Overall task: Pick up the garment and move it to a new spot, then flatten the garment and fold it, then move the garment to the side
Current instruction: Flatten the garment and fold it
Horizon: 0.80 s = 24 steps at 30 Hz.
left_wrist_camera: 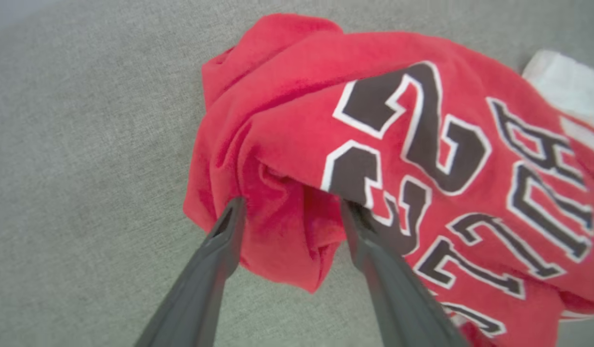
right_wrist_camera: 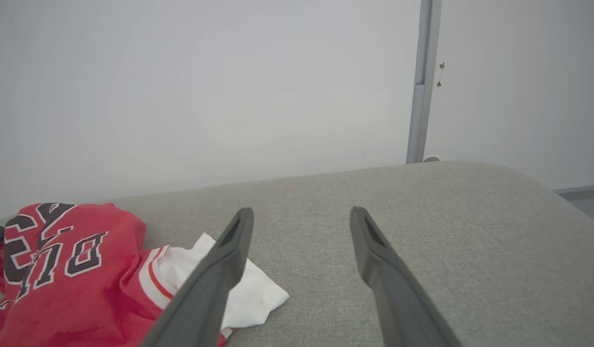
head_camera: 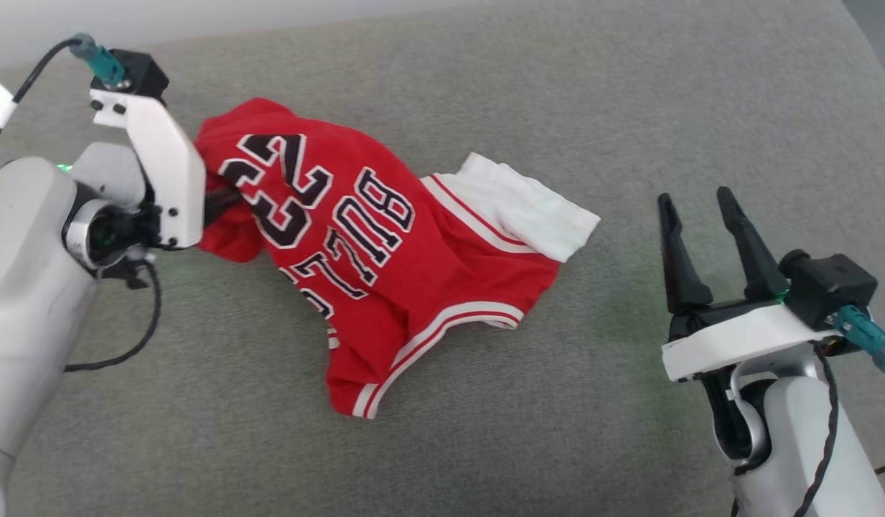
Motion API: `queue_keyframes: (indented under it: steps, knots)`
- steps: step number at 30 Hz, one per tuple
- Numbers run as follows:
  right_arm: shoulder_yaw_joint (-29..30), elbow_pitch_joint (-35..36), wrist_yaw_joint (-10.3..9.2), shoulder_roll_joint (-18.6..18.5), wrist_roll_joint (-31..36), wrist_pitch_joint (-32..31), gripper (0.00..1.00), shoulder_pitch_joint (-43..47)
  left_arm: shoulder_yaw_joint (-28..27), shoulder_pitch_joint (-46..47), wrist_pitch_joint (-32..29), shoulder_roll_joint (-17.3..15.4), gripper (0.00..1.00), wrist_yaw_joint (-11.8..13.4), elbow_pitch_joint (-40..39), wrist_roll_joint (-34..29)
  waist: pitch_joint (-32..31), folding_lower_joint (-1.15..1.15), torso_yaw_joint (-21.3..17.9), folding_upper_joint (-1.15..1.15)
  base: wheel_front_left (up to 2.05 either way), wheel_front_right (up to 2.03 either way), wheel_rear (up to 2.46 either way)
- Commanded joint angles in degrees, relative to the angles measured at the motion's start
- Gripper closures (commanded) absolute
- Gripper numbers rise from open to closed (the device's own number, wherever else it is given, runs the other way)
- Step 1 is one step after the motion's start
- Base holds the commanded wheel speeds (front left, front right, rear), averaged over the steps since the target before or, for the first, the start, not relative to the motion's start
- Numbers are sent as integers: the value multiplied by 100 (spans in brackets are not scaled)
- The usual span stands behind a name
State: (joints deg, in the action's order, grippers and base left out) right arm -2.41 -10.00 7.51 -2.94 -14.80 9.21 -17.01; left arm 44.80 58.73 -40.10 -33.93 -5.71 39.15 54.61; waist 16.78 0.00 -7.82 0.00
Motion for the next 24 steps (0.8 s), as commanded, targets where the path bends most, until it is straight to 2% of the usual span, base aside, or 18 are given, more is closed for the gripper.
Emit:
queue_keyframes:
  steps: [1, 8, 10, 15, 20, 24]
  knots:
    - [66, 1, -4, 2, 41, -21, 0, 40, -88, 55, -168, 112, 0, 126, -161, 215, -133, 0, 177, 0, 0, 0, 0]
    - [299, 135, -4, 2, 89, -146, 0, 124, -116, -469, -764, 195, 0, 723, -1344, 645, -383, 0, 539, 0, 0, 0, 0]
    - [327, 161, -4, 1, 105, -172, 0, 132, -93, -574, -851, 179, 0, 821, -1589, 683, -405, 0, 578, 0, 0, 0, 0]
    - [381, 277, -4, -1, 112, -262, 0, 102, 25, -1108, -1205, 19, 0, 1297, -2764, 818, -449, 0, 685, 0, 0, 0, 0]
    - [342, 329, -4, -1, 51, -300, 0, 4, 102, -1541, -1437, -86, 0, 1527, -3353, 1058, -399, 0, 622, 0, 0, 0, 0]
    - [329, 328, -4, -1, 15, -278, 0, -61, 128, -1800, -1440, -82, 0, 1630, -3424, 1173, -292, 0, 452, 0, 0, 0, 0]
